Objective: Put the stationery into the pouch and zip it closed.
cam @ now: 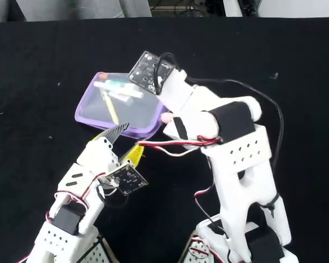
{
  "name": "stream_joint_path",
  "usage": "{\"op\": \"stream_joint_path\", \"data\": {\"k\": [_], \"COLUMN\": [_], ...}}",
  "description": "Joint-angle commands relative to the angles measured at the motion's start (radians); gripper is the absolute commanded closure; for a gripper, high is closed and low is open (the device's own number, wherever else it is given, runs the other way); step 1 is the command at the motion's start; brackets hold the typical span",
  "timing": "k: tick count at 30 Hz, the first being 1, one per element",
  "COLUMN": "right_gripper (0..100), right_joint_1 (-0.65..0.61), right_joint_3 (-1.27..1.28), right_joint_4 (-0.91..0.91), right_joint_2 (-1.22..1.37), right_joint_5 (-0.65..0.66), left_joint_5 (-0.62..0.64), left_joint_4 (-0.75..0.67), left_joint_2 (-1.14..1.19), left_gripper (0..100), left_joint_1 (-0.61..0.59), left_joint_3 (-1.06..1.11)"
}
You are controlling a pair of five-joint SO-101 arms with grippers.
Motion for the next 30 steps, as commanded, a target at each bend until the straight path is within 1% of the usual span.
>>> {"op": "stream_joint_path", "data": {"k": [1,6,10,12,16,19,21,30], "right_gripper": [98.7,98.7,98.7,98.7,98.7,98.7,98.7,98.7], "right_joint_1": [-0.012,-0.012,-0.021,-0.028,-0.028,-0.029,-0.031,-0.107], "right_joint_3": [-0.105,-0.124,-0.120,-0.120,-0.148,-0.160,-0.160,-0.160], "right_joint_4": [0.031,0.046,0.043,0.043,0.046,0.048,0.049,0.049], "right_joint_2": [-0.050,-0.050,-0.039,-0.016,0.033,0.045,0.044,0.033], "right_joint_5": [-0.011,-0.011,-0.011,-0.012,-0.052,-0.052,-0.052,-0.054], "left_joint_5": [-0.012,-0.011,-0.014,-0.014,-0.014,-0.014,-0.014,-0.012], "left_joint_4": [-0.020,-0.017,0.057,0.066,0.014,-0.052,-0.072,-0.068], "left_joint_2": [0.009,0.009,0.000,0.000,0.000,0.009,0.009,0.011], "left_gripper": [78,78,78,78,78,78,78,78], "left_joint_1": [0.013,0.018,0.048,0.059,0.030,-0.013,-0.028,-0.001], "left_joint_3": [0.016,0.016,0.016,0.016,0.016,0.016,0.016,0.016]}}
